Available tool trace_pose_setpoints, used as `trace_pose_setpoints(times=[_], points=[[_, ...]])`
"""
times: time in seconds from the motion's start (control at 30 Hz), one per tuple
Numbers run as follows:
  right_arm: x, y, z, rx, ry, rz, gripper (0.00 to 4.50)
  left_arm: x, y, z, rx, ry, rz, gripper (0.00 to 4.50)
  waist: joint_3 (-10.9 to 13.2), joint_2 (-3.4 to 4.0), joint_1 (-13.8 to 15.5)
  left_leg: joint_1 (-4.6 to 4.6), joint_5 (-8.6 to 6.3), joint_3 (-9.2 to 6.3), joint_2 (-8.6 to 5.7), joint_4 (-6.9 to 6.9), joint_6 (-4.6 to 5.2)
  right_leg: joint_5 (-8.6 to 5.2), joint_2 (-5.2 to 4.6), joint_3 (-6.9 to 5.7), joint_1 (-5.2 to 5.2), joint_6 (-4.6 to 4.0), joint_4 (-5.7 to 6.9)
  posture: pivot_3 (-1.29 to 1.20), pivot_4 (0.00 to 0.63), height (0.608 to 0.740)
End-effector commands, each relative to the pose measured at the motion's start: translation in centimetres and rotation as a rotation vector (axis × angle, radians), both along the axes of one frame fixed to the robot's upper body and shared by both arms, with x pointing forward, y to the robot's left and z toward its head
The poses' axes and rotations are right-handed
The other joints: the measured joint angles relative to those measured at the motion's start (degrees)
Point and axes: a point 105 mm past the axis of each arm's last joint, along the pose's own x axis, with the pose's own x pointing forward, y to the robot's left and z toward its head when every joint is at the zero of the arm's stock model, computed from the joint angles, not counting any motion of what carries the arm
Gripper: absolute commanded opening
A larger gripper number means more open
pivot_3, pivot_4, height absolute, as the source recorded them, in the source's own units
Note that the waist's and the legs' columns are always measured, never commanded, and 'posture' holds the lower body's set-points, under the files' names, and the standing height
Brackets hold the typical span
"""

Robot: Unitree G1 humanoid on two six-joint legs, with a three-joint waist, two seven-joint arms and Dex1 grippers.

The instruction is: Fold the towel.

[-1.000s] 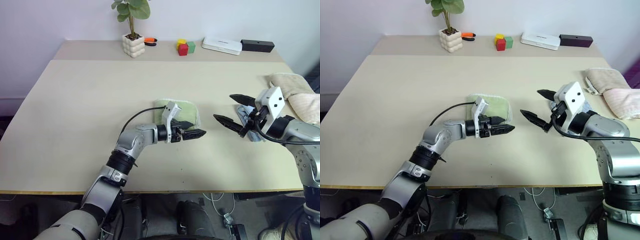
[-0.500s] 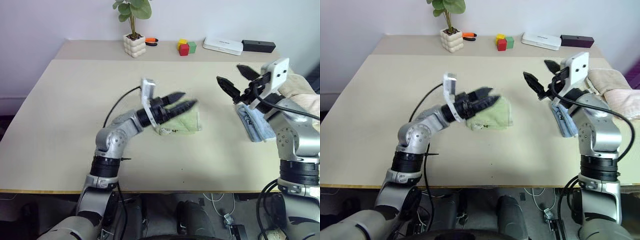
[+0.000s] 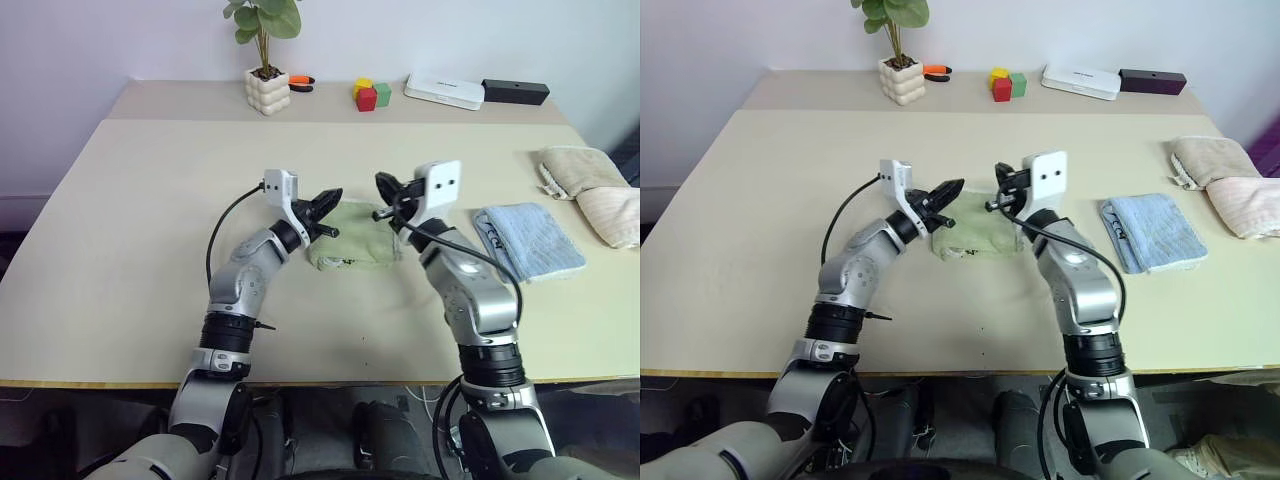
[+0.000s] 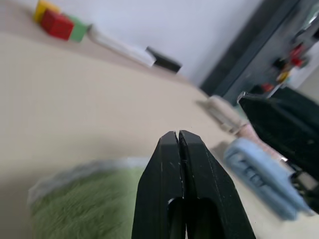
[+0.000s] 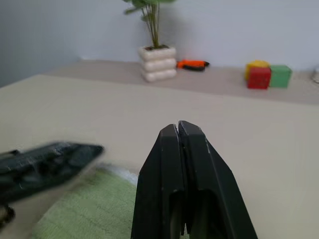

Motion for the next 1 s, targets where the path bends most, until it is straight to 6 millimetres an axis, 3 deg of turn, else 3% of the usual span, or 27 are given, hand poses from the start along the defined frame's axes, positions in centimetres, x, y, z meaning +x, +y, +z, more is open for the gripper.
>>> trace_pose_setpoints(times=[0.03,0.13,0.23,0.43,0.57,0.67,0.73,0.83,0.87,0.9,1.0], points=[[0.1,0.1,-3.2,-0.042,0.09,-0.049,0.01,0.2,-0.9,-0.1,0.063,-0.012,-0.015,0.02,0.0,0.0,-0.01,0.0,0.0,0.0,0.0,0.0,0.0,0.0,0.0,0.0,0.0,0.0,0.0,0.0,0.15,0.735],[0.1,-0.8,-5.7,-0.101,0.165,-0.094,0.01,0.5,-0.3,-2.0,0.108,0.053,0.013,0.02,0.0,0.0,-0.05,0.0,0.0,0.01,0.0,0.0,0.0,0.0,0.0,0.0,0.0,0.0,0.0,0.0,0.15,0.735],[0.3,-1.9,-6.3,-0.114,0.18,-0.142,0.01,0.9,0.8,-3.8,0.169,0.098,0.061,0.02,-0.02,0.01,-0.27,0.03,0.0,0.0,0.01,-0.01,0.0,0.0,0.0,0.0,0.0,0.0,0.02,0.0,0.15,0.735],[0.5,-3.4,-6.9,-0.169,0.183,-0.199,0.01,1.4,1.9,-3.7,0.158,0.101,0.097,0.02,-0.04,0.01,-0.36,0.07,0.0,-0.03,0.02,-0.01,0.0,0.0,0.01,0.0,0.05,0.0,0.02,0.0,0.15,0.735],[0.7,-3.2,-6.0,-0.095,0.173,-0.169,0.01,1.7,2.7,-3.6,0.116,0.12,0.126,0.02,-0.04,0.01,-0.55,0.08,0.0,-0.03,0.03,-0.01,0.0,0.0,0.01,0.0,0.05,0.0,0.02,0.0,0.15,0.735],[0.7,-2.9,-5.7,-0.073,0.167,-0.153,0.81,1.6,2.9,-3.3,0.117,0.101,0.112,0.0,-0.04,0.01,-0.93,0.08,0.0,-0.03,0.03,-0.01,0.0,0.0,0.01,0.0,0.05,0.0,0.02,0.0,0.15,0.735],[0.7,-2.8,-5.5,-0.074,0.157,-0.148,1.74,1.4,3.0,-2.9,0.104,0.087,0.101,0.0,-0.04,0.01,-1.26,0.07,0.0,-0.03,0.03,-0.03,0.0,0.0,0.01,0.0,0.05,0.0,0.02,0.0,0.15,0.735],[0.9,-2.9,-4.9,-0.073,0.139,-0.152,3.3,0.5,2.8,-0.9,0.056,0.013,0.047,1.26,-0.04,0.02,-1.4,0.07,0.0,-0.02,0.03,-0.06,0.0,0.0,0.01,0.0,0.03,0.0,0.02,0.0,0.15,0.735],[1.0,-3.1,-4.8,-0.072,0.134,-0.157,3.97,0.2,2.7,0.0,0.016,0.002,0.03,1.91,-0.03,0.02,-1.4,0.07,0.0,-0.02,0.04,-0.06,0.0,0.0,0.01,0.0,0.02,0.0,0.02,0.0,0.15,0.735],[1.1,-3.4,-4.5,-0.08,0.126,-0.169,4.33,-0.2,2.6,1.1,-0.007,-0.027,0.009,2.27,-0.03,0.02,-1.41,0.06,0.0,-0.01,0.04,-0.07,-0.01,0.0,0.01,0.0,0.01,0.0,0.03,0.0,0.15,0.735],[1.4,-4.3,-3.7,-0.098,0.098,-0.192,4.5,-1.2,2.8,3.0,-0.052,-0.054,-0.038,3.72,-0.03,0.02,-1.37,0.05,0.01,0.0,0.04,-0.06,-0.02,0.0,0.01,0.01,-0.01,0.0,0.05,0.0,0.15,0.735]])
